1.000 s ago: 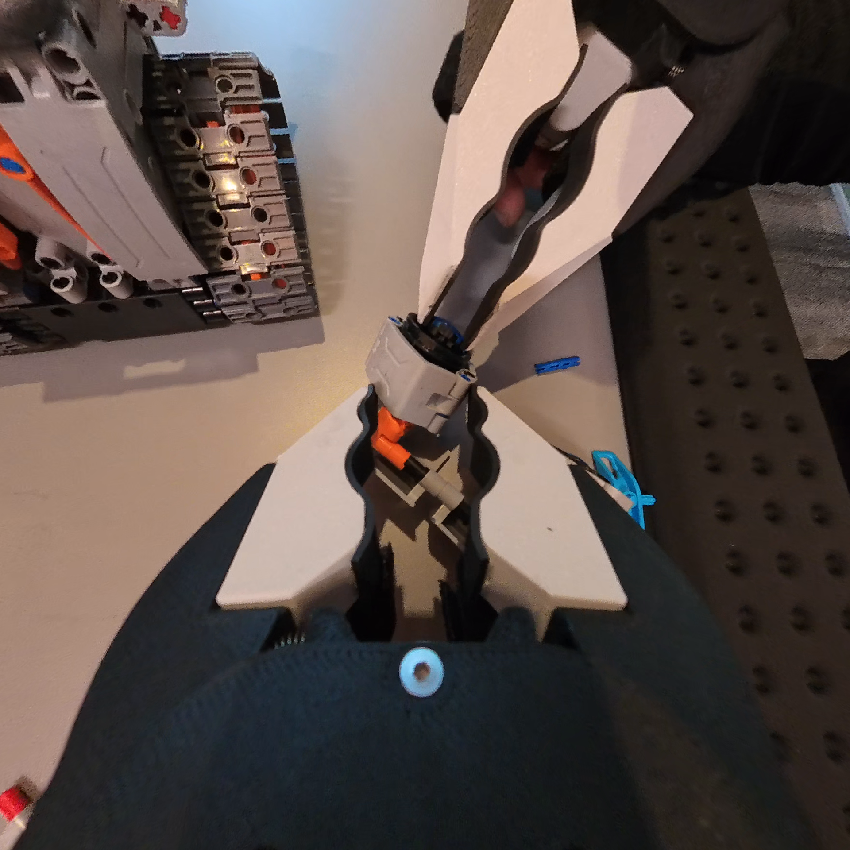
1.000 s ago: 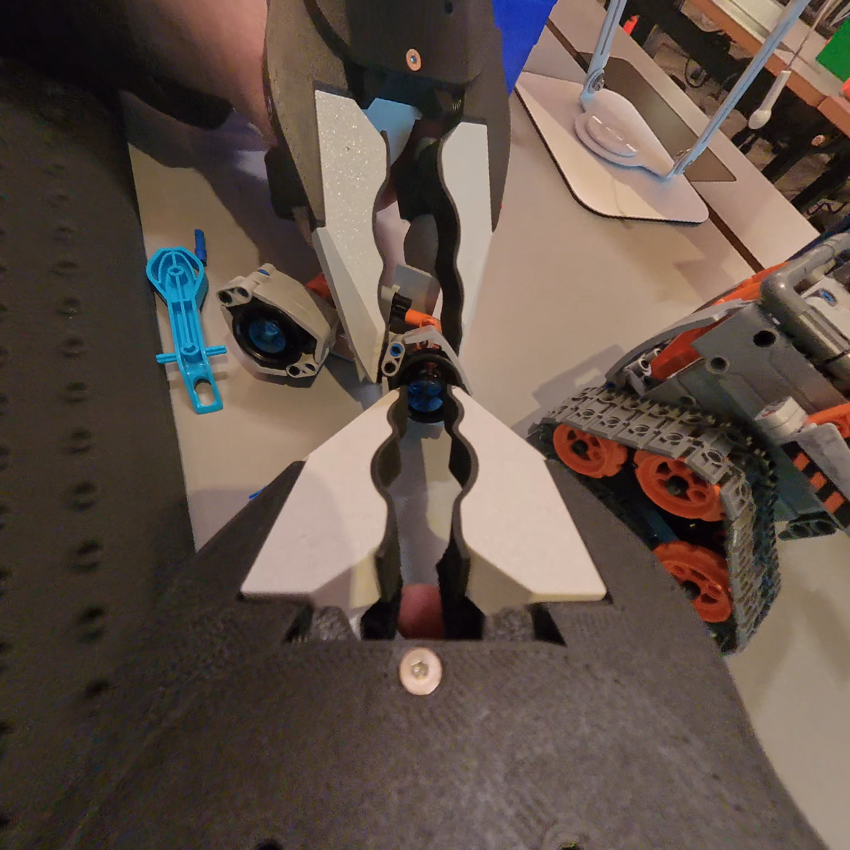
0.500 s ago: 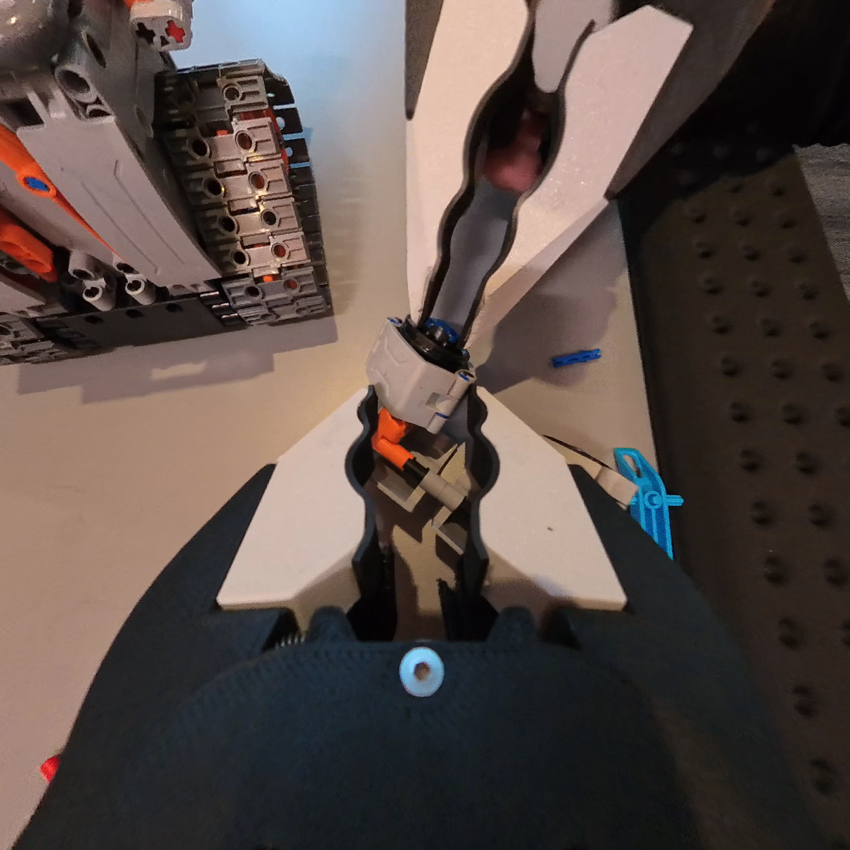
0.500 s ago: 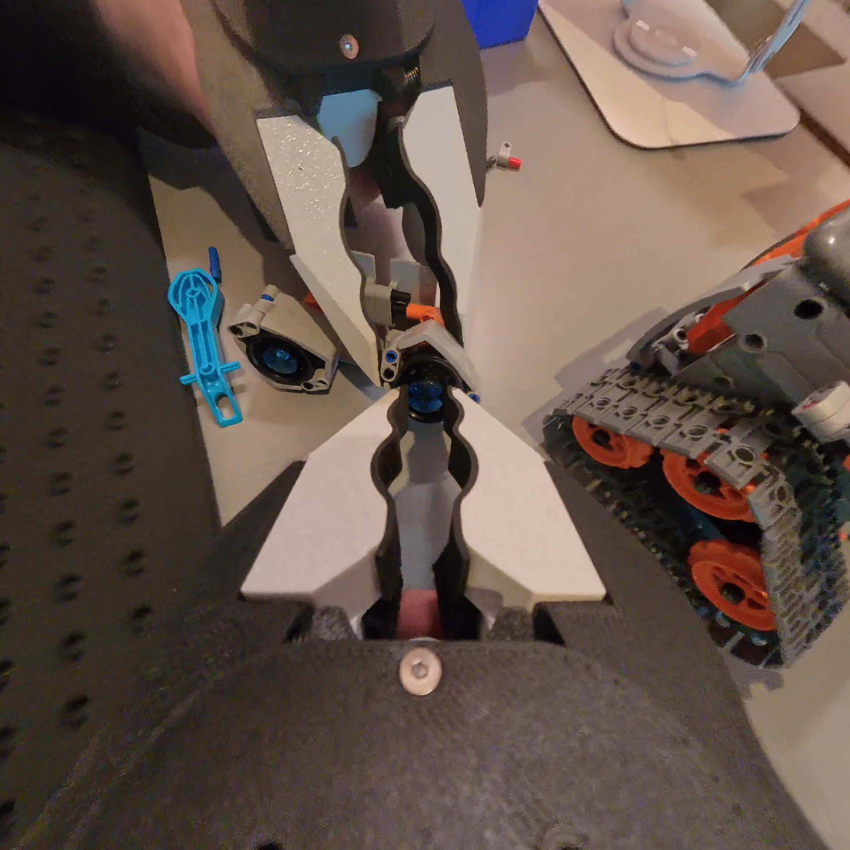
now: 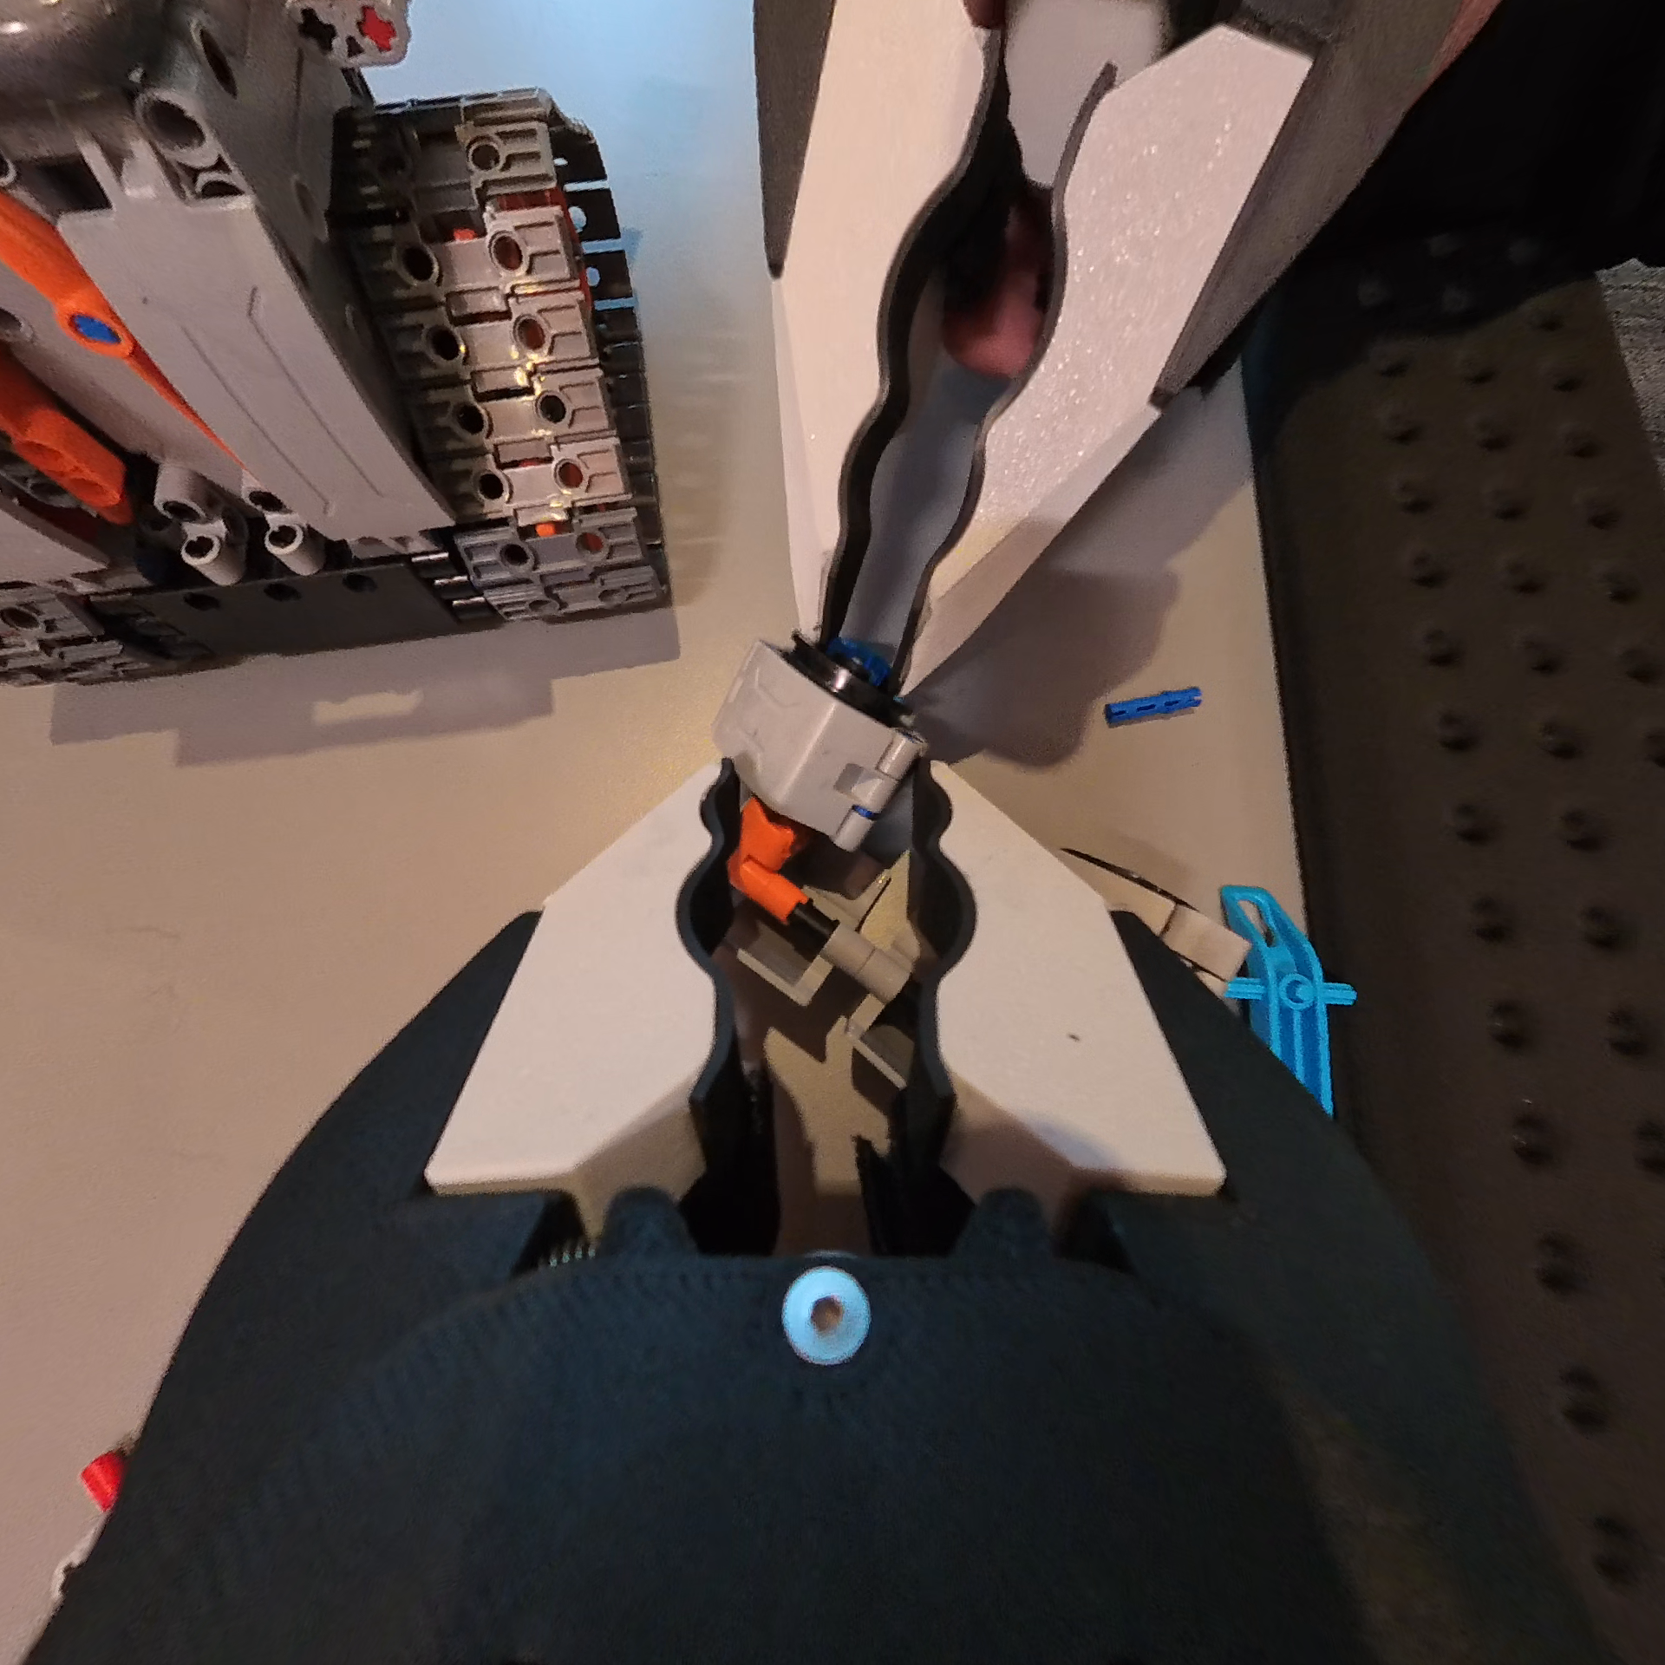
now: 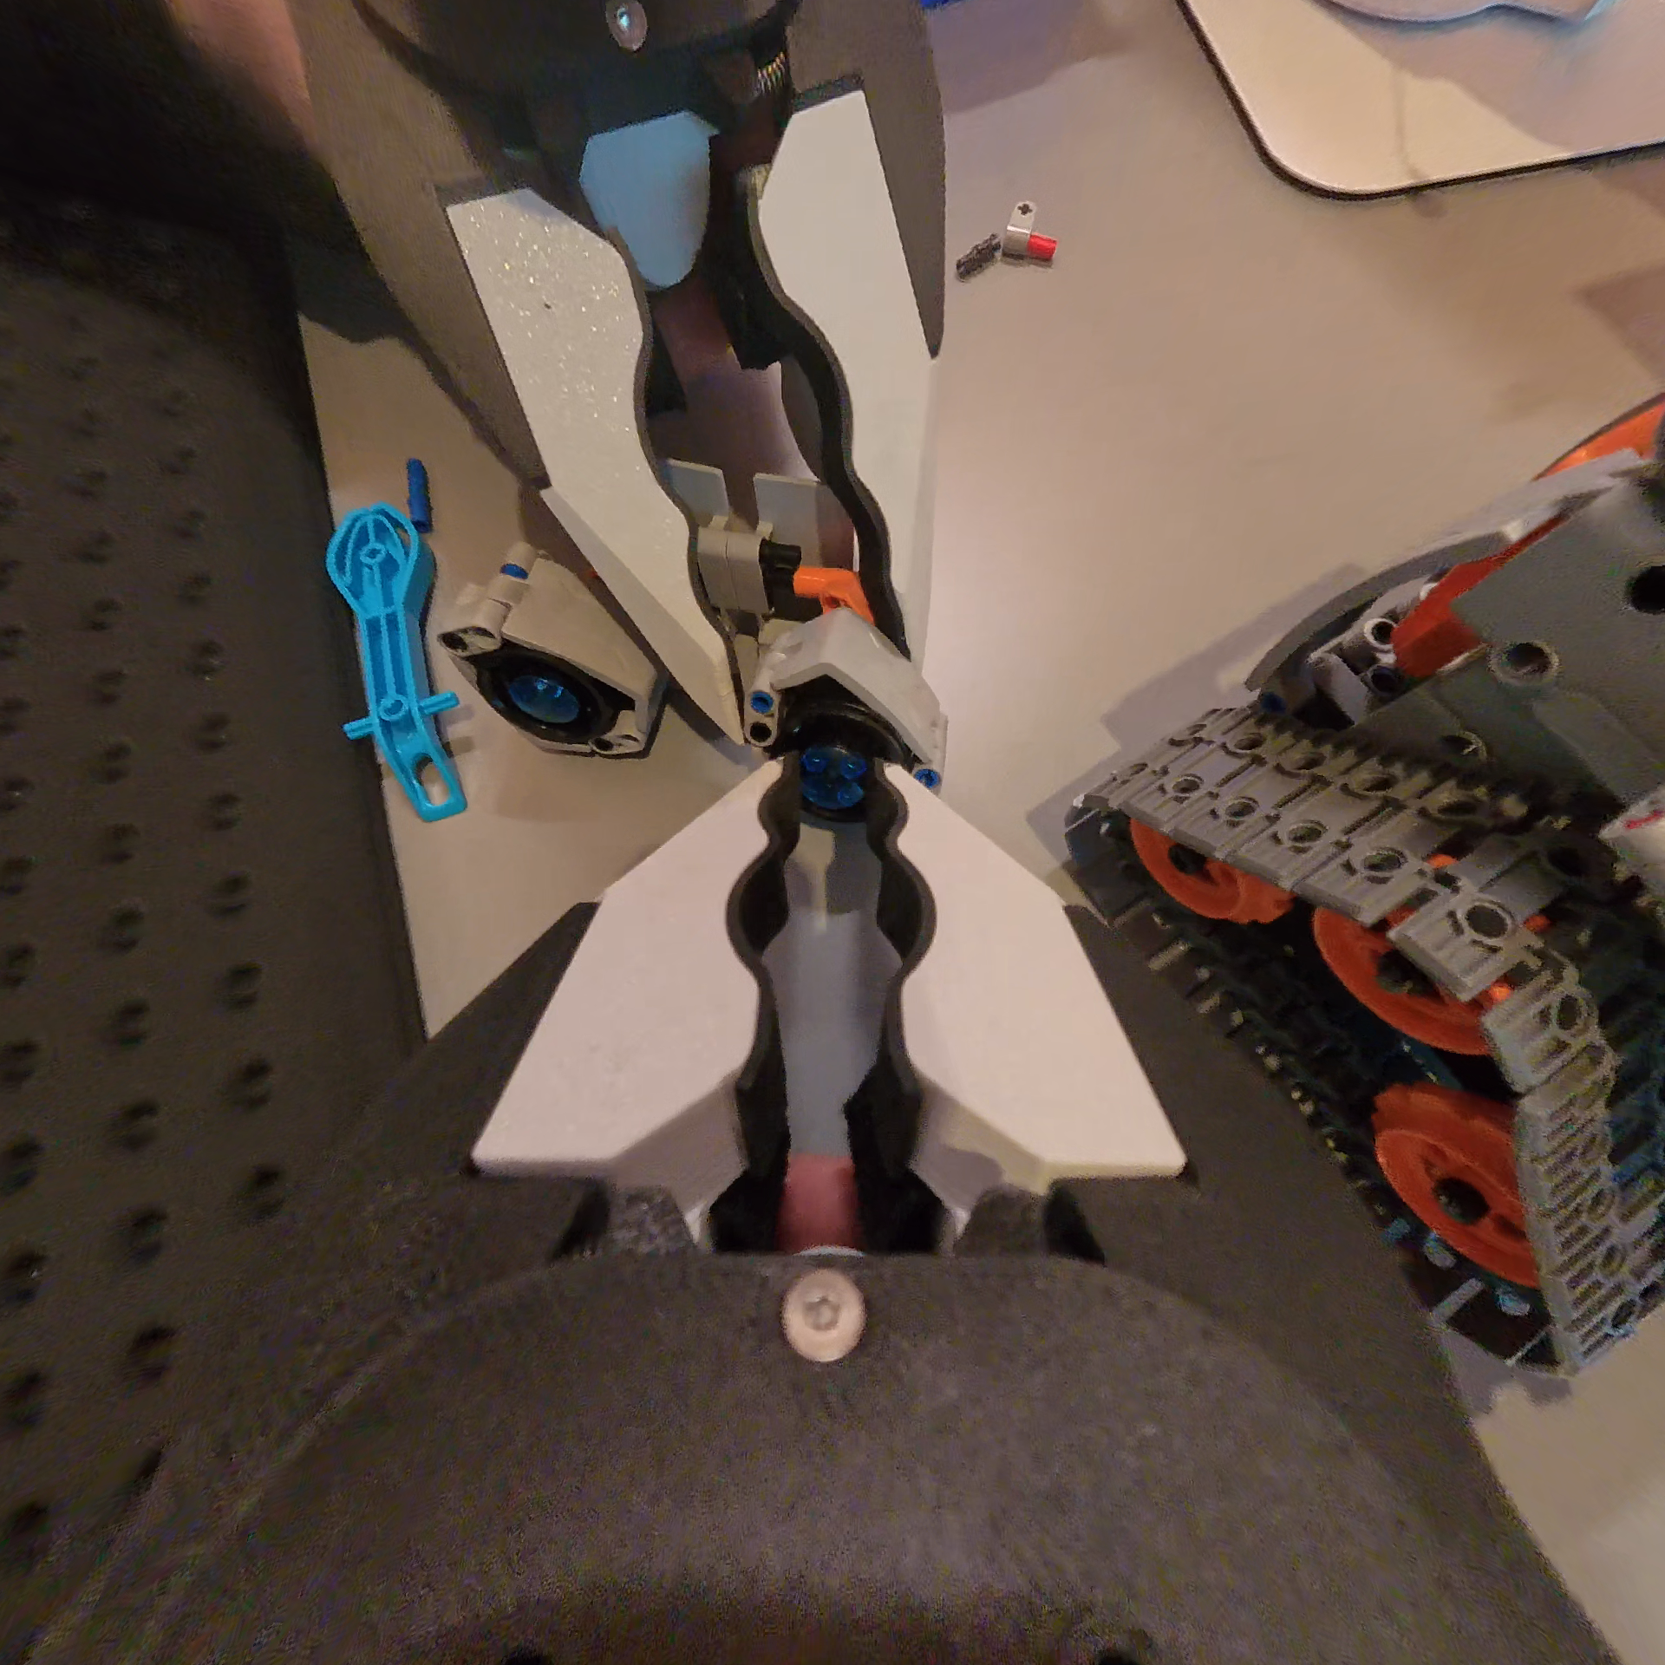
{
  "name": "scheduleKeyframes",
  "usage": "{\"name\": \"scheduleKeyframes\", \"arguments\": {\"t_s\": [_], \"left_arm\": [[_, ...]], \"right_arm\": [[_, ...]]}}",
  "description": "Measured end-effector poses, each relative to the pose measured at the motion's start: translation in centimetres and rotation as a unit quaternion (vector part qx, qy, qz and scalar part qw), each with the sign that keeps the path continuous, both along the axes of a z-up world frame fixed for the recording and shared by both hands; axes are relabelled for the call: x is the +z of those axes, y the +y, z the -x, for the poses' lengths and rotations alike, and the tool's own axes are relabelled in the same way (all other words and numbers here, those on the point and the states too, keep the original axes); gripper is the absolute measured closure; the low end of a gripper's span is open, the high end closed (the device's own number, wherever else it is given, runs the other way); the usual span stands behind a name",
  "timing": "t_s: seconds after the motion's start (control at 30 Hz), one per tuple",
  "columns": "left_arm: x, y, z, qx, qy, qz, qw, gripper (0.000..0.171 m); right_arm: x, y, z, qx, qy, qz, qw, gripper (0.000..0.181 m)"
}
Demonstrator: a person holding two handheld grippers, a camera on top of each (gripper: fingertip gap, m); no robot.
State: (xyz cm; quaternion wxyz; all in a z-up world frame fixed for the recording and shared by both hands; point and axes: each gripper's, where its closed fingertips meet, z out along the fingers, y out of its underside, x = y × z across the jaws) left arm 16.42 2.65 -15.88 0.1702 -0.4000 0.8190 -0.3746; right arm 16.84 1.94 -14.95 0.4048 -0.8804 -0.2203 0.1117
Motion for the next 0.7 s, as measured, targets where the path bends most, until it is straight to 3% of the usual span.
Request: {"name": "scheduleKeyframes", "arguments": {"t_s": [0.6, 0.7], "left_arm": [[0.07, 0.12, -0.09, -0.001, -0.004, -0.007, 1.000, 0.137], [0.07, 0.08, -0.10, -0.003, -0.004, -0.006, 1.000, 0.136]], "right_arm": [[-0.08, -0.55, -0.70, -0.013, -0.029, -0.038, 0.999, 0.166], [-0.19, -0.51, -0.46, -0.010, -0.033, -0.041, 0.999, 0.176]]}}
